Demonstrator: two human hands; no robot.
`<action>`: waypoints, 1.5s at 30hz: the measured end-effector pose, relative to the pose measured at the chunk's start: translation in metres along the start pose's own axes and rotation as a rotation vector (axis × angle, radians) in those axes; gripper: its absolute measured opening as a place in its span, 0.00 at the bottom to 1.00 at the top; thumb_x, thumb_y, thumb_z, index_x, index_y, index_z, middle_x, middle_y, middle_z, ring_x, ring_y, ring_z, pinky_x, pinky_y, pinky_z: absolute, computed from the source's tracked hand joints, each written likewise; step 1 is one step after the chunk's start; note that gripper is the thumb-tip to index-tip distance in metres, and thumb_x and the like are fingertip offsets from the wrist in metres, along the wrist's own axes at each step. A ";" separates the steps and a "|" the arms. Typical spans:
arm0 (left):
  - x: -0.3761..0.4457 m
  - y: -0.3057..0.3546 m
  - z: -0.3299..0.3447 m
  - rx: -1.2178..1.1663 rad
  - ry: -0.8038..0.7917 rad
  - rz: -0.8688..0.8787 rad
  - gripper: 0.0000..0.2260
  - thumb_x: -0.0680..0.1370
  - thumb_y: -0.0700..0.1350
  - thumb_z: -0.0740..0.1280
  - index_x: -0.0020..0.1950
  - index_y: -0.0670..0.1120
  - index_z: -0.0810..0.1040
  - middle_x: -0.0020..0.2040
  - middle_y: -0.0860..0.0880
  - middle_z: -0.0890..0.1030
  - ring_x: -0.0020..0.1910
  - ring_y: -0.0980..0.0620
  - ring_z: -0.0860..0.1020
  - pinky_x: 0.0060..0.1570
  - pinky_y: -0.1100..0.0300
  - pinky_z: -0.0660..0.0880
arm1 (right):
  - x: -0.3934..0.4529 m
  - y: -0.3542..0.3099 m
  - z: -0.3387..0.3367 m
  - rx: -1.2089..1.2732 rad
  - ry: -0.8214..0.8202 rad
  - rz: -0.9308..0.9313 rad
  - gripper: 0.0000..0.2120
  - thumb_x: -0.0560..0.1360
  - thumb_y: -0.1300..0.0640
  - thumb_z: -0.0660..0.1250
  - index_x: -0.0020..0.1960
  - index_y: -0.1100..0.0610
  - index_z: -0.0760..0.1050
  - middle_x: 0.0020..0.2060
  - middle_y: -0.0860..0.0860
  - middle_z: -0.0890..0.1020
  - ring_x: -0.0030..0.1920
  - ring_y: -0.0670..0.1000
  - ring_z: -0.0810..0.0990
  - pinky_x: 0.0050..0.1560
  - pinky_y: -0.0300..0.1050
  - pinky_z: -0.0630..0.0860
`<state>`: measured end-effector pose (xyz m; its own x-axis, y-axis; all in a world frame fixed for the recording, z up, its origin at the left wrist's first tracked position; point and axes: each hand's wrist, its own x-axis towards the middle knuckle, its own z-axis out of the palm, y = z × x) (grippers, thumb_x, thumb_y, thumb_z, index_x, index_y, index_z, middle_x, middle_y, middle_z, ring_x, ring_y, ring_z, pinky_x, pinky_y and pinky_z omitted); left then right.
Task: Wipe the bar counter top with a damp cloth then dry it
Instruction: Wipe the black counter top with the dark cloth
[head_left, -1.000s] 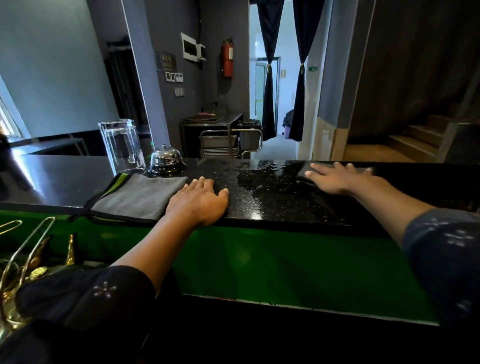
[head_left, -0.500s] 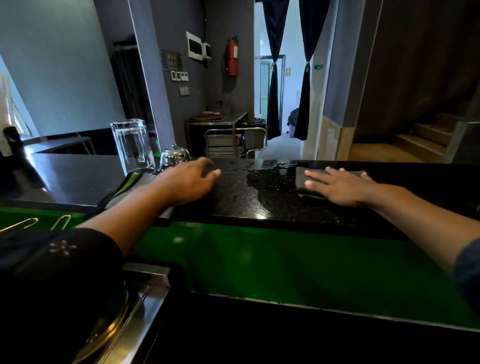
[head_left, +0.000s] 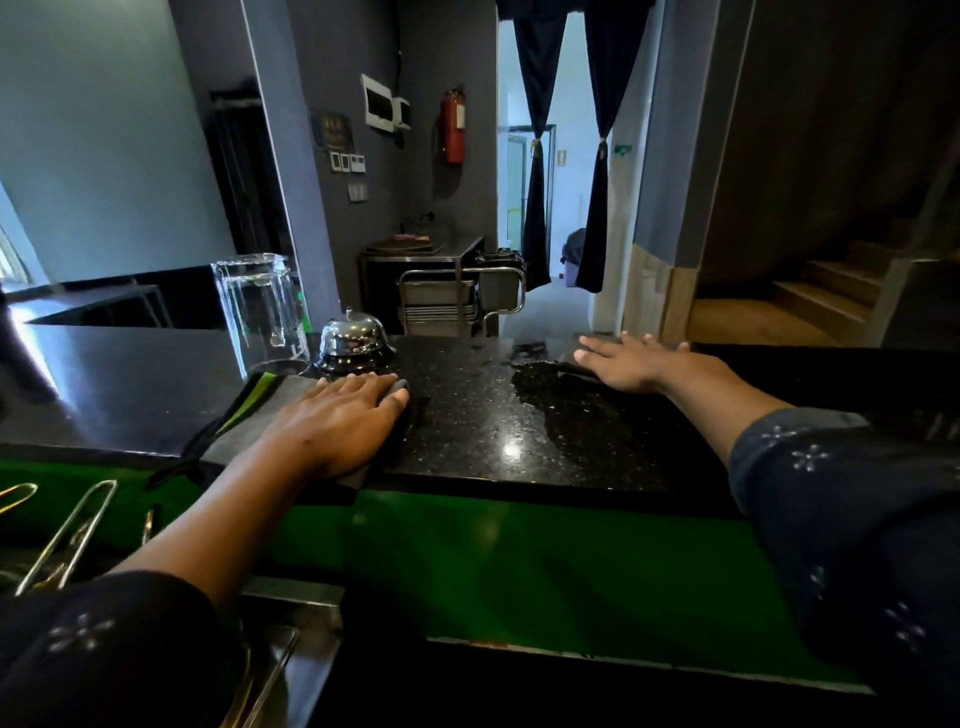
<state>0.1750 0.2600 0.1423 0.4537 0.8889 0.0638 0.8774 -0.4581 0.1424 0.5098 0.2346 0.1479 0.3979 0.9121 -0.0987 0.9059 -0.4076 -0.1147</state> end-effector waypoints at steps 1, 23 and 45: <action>0.000 0.000 0.000 -0.001 0.005 -0.004 0.26 0.81 0.61 0.42 0.78 0.56 0.53 0.79 0.53 0.54 0.77 0.54 0.51 0.75 0.53 0.46 | 0.002 -0.010 0.001 -0.003 -0.006 -0.035 0.31 0.74 0.26 0.40 0.76 0.31 0.46 0.80 0.53 0.44 0.78 0.61 0.42 0.71 0.72 0.36; 0.005 -0.003 0.006 -0.036 0.058 0.025 0.26 0.82 0.59 0.43 0.77 0.53 0.57 0.78 0.50 0.58 0.76 0.51 0.55 0.74 0.52 0.47 | -0.011 -0.093 0.012 -0.061 -0.027 -0.220 0.35 0.70 0.23 0.40 0.76 0.31 0.45 0.80 0.52 0.45 0.78 0.61 0.44 0.71 0.72 0.37; 0.003 0.000 0.001 -0.085 0.033 -0.013 0.25 0.82 0.57 0.43 0.77 0.51 0.58 0.78 0.49 0.59 0.77 0.50 0.55 0.74 0.50 0.46 | -0.127 -0.126 0.038 -0.055 0.010 -0.209 0.31 0.73 0.24 0.39 0.74 0.28 0.42 0.80 0.51 0.44 0.79 0.60 0.41 0.71 0.72 0.35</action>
<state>0.1767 0.2623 0.1417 0.4358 0.8951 0.0942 0.8662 -0.4456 0.2263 0.3398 0.1686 0.1375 0.2021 0.9770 -0.0685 0.9752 -0.2072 -0.0777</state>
